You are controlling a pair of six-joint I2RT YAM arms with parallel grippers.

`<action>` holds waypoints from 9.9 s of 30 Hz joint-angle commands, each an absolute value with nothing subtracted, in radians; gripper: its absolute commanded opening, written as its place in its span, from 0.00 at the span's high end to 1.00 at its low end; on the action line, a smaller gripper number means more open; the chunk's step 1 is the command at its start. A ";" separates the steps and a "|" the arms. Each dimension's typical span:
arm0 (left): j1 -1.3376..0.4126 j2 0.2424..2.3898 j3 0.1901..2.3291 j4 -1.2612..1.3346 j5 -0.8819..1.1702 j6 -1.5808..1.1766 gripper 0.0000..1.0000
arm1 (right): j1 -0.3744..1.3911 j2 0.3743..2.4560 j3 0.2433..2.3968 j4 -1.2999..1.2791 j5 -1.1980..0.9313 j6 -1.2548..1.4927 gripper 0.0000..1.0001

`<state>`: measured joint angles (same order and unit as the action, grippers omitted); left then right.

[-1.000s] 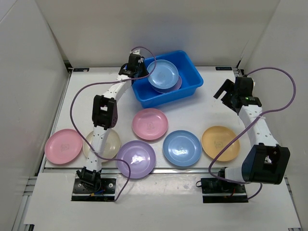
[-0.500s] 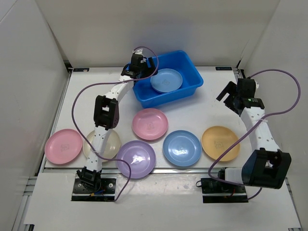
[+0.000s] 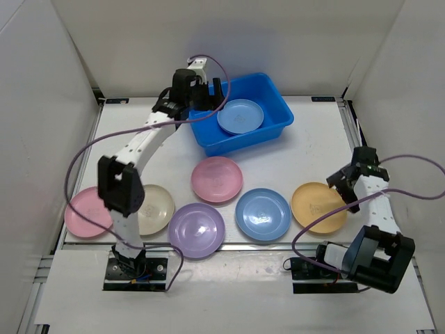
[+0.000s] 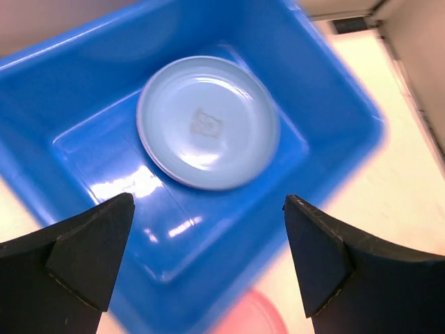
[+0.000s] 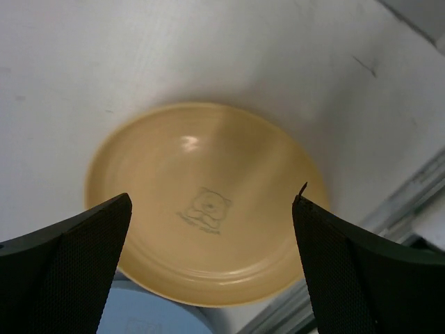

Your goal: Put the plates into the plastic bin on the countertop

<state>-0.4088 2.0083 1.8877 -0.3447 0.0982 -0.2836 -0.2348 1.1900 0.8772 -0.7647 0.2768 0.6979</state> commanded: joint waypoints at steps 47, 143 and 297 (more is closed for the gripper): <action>-0.249 1.328 1.154 -0.368 0.049 -0.333 0.01 | -0.266 1.043 1.041 -0.464 0.017 0.706 1.00; -0.494 1.138 0.917 -0.301 0.009 -0.443 0.90 | 0.138 1.031 0.994 -0.472 0.325 0.595 0.01; 0.509 0.893 0.548 -0.908 -0.347 -1.347 0.01 | 0.236 1.911 1.895 -0.560 -0.265 0.227 0.01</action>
